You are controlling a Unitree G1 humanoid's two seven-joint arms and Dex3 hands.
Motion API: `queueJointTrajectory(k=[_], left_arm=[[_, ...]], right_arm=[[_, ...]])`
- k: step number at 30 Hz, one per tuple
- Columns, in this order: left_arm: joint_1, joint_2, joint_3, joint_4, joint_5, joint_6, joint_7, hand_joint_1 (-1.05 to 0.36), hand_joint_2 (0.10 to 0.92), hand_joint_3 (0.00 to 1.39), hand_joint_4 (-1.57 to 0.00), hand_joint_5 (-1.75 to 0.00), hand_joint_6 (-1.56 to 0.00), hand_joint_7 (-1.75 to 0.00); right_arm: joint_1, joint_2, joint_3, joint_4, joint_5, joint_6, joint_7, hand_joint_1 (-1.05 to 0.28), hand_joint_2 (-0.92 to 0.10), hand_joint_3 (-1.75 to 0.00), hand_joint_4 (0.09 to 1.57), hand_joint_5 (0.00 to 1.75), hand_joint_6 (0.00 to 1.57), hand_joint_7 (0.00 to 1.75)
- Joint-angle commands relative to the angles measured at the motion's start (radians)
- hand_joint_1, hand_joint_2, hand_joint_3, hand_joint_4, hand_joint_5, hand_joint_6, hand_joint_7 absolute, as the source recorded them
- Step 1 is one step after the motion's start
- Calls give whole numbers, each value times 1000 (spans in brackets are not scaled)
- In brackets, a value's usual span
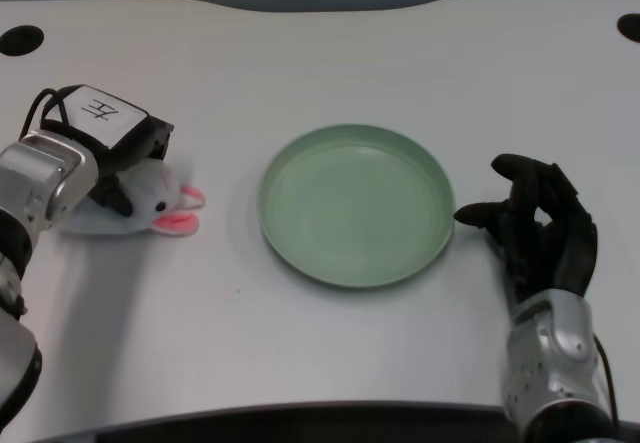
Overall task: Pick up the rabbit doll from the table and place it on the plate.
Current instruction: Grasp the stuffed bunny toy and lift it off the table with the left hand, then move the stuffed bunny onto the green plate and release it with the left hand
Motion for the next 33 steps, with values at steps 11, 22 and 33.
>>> queueJointTrajectory(k=[11,22,33], left_arm=[[5,38,92,-26,-107,-80,-30,-146,907,81,-904,-1746,-670,-1710],[-31,84,217,-213,-195,-74,-123,-80,911,95,-856,-1746,-603,-1746],[-56,3,239,-436,-206,-35,-232,-97,857,52,-778,-1746,-653,-1476]], right_arm=[[8,-2,0,-2,1,2,7,-402,-921,-437,811,1400,674,1153],[-8,-3,-6,14,8,-1,14,-385,-921,-443,811,1427,671,1168],[-16,-3,-9,26,9,1,13,-400,-921,-420,833,1418,693,1160]])
